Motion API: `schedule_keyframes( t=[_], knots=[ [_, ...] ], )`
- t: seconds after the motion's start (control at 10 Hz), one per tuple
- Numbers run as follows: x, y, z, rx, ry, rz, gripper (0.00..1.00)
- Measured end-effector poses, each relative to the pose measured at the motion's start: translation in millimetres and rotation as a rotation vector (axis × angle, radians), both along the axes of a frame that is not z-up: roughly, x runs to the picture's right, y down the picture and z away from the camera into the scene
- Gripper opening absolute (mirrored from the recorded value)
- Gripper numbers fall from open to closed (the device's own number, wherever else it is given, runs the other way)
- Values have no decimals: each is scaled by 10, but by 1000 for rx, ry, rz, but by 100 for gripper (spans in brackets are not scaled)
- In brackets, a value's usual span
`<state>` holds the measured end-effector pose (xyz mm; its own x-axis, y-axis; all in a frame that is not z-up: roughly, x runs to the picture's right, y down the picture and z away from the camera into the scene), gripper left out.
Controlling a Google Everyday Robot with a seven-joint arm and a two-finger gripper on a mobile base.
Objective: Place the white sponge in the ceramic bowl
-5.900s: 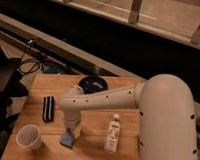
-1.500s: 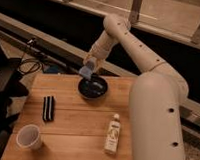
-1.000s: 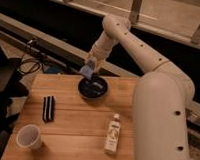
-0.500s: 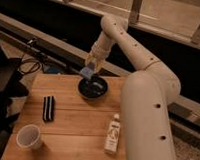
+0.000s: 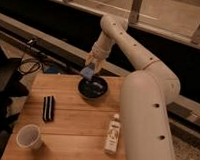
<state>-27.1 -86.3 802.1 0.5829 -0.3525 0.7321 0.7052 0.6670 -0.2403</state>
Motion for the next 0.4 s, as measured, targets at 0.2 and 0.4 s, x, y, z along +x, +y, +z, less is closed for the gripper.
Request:
schedule_keyframes(
  t=[0.2,0.4],
  knots=[
    [31,-15,2,3,6,13,72],
    [157,-5,8,-2,8,16,49]
  ],
)
